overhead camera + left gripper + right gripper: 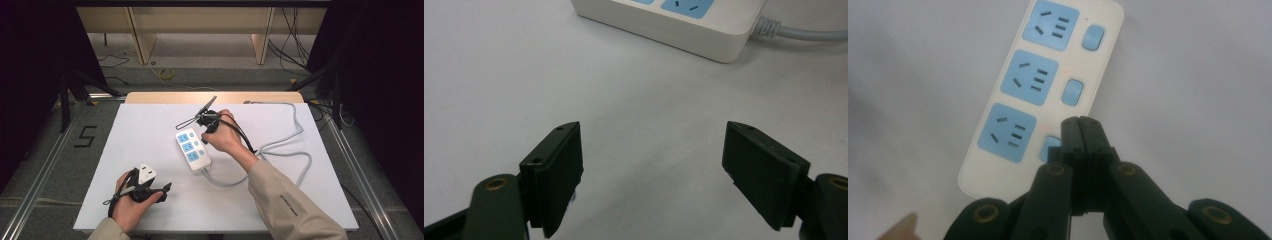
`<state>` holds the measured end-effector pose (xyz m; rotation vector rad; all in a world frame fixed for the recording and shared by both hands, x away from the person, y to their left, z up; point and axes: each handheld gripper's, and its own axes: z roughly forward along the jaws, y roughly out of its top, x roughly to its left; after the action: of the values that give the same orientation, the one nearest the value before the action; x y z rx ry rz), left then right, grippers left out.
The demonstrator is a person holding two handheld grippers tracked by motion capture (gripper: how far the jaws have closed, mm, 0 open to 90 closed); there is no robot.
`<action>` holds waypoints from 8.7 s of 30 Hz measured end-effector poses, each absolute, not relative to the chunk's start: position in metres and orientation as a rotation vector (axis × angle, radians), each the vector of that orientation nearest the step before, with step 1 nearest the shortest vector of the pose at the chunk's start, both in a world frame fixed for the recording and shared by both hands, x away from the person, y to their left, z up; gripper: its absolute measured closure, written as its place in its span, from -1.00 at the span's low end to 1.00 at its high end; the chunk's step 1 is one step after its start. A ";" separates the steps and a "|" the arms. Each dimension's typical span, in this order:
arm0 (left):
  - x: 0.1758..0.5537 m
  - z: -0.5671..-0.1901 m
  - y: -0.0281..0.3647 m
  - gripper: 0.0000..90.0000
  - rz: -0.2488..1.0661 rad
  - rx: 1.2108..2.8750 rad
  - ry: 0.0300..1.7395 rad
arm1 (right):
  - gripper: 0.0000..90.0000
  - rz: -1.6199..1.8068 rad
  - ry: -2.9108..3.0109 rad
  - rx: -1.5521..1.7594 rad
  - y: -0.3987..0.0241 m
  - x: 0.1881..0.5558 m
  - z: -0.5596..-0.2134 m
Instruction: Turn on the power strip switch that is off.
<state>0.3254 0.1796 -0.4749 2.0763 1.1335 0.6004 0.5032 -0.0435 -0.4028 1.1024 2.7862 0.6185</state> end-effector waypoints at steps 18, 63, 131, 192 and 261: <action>0.326 -0.475 0.180 -0.46 0.598 2.078 1.132 | 1.00 0.627 2.776 1.115 -0.032 0.516 -0.405; 0.326 -0.475 0.180 -0.45 0.594 2.078 1.127 | 1.00 0.643 2.744 1.129 -0.013 0.534 -0.407; 0.324 -0.476 0.181 -0.45 0.592 2.079 1.125 | 1.00 0.656 2.714 1.183 0.006 0.557 -0.430; 0.324 -0.476 0.182 -0.44 0.593 2.076 1.128 | 1.00 0.712 2.690 1.204 0.000 0.555 -0.434; 0.328 -0.479 0.178 -0.45 0.575 2.072 1.143 | 0.47 0.950 2.670 1.136 -0.180 0.406 -0.430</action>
<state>0.3284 0.1776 -0.4789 2.0719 1.1430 0.5746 0.4056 -0.1796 -0.4301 1.1363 2.6704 0.9503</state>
